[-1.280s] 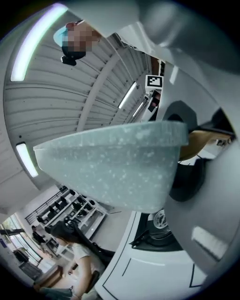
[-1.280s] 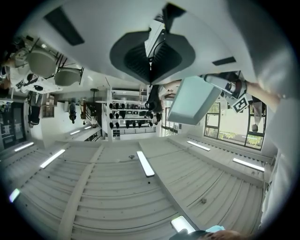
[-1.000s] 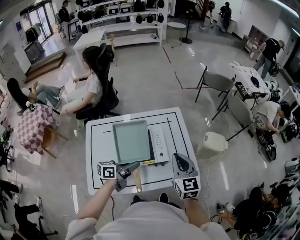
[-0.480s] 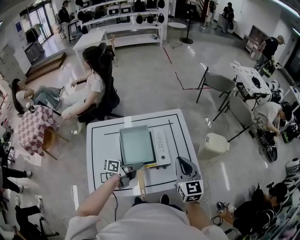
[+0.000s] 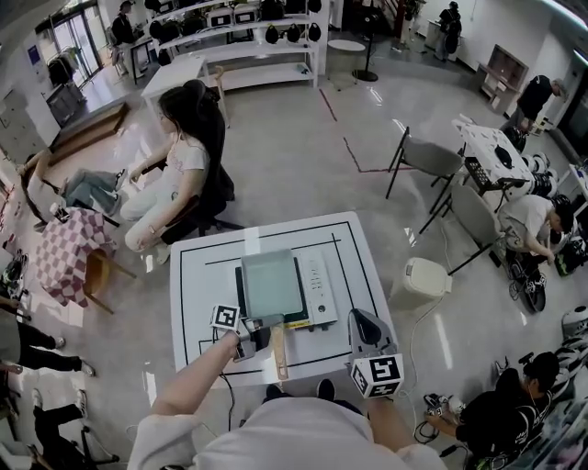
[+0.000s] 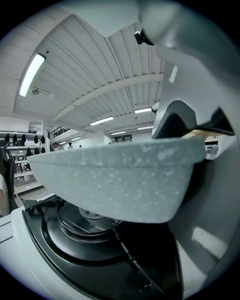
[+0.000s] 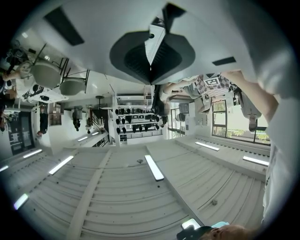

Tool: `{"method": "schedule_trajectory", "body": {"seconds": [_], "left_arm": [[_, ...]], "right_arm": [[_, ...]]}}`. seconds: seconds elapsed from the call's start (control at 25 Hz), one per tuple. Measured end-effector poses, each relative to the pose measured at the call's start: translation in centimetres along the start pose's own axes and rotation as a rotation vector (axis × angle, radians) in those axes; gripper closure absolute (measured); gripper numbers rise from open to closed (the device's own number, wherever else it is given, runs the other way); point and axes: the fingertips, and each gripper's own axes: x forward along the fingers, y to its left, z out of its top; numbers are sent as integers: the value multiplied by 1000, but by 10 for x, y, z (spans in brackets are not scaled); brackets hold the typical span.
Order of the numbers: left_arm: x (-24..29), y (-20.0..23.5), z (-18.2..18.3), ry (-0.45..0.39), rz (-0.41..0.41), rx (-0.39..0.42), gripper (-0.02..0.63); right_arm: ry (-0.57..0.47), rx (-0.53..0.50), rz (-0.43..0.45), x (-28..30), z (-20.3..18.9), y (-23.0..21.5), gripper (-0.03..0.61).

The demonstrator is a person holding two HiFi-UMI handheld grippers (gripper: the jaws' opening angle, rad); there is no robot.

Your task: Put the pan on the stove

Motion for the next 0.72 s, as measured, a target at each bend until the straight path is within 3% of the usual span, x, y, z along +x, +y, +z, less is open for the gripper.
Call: {"method": "schedule_trajectory", "body": {"seconds": [0.72], "left_arm": [[-10,27,9,-12,27,-83,486]], "right_arm": [[15,14,23,5,-8,1,569]]}}
